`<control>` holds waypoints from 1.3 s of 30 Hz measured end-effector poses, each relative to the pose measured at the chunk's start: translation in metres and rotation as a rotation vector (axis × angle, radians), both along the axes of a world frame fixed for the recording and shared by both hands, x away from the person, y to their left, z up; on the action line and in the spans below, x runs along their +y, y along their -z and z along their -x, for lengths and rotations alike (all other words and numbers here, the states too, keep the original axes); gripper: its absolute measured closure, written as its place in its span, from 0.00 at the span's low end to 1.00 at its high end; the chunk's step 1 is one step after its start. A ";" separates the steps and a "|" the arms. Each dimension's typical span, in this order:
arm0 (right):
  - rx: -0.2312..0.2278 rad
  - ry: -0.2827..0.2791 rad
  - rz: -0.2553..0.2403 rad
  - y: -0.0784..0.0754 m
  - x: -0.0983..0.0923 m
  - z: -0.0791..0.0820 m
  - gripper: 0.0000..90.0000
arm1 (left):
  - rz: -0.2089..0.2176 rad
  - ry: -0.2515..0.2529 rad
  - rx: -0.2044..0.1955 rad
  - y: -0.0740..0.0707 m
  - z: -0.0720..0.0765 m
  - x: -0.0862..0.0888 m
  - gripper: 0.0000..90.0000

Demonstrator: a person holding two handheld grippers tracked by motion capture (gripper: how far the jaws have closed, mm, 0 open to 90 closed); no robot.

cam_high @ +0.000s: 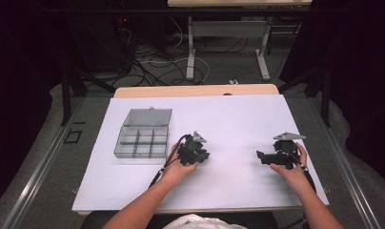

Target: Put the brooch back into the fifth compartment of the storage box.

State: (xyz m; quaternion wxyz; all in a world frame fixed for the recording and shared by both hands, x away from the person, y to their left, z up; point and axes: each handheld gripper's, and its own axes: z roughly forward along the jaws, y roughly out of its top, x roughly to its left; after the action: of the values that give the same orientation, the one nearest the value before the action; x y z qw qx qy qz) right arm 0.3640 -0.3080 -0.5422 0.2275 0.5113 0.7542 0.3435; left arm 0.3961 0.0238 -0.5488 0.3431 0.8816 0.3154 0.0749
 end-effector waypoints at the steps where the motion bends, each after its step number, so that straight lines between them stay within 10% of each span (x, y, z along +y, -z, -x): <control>1: -0.001 0.003 -0.005 0.000 0.001 0.000 0.10 | 0.004 -0.002 -0.002 0.000 0.000 0.000 0.86; 39: -0.001 0.002 -0.007 0.001 0.001 0.000 0.10 | 0.051 -0.196 0.020 -0.010 -0.004 0.015 0.86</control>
State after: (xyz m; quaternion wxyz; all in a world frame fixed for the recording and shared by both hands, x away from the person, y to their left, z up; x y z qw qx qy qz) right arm 0.3641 -0.3068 -0.5427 0.2264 0.5130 0.7523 0.3459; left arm 0.4005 0.0392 -0.5387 0.3535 0.8381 0.4053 0.0913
